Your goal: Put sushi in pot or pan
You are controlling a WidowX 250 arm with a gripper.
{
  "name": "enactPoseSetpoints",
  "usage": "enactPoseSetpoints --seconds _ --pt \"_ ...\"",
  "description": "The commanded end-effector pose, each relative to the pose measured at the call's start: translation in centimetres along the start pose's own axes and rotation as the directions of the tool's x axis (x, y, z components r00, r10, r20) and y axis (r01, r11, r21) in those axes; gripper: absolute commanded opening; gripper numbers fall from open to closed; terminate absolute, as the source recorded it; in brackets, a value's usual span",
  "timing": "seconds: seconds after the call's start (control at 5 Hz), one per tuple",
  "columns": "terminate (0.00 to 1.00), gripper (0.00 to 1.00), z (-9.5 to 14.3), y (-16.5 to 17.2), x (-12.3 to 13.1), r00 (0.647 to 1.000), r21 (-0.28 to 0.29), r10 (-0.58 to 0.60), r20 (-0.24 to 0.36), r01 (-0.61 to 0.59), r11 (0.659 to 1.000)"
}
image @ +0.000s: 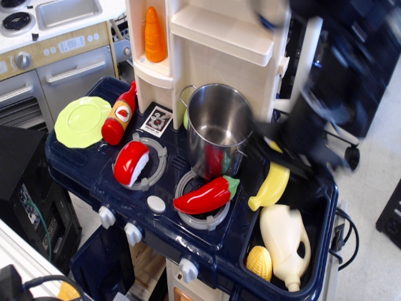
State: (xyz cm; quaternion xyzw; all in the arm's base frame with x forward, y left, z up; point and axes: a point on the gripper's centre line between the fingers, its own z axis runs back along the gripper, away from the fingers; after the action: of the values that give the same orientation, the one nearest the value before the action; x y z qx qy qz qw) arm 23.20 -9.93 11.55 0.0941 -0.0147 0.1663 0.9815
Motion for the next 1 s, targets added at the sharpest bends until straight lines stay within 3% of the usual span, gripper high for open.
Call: enactPoseSetpoints --seconds 0.0,0.2,0.4,0.8 --pt "0.00 1.00 0.6 7.3 0.5 0.999 0.008 -0.050 0.019 0.050 0.999" --pt "0.00 1.00 -1.5 11.9 1.8 0.989 -0.026 -0.142 0.029 0.143 0.989" --pt "0.00 1.00 -3.7 14.1 2.7 0.978 -0.054 -0.196 0.070 0.200 0.978" --pt "0.00 1.00 -8.7 15.8 4.4 0.977 -0.058 -0.180 0.115 0.188 0.980"
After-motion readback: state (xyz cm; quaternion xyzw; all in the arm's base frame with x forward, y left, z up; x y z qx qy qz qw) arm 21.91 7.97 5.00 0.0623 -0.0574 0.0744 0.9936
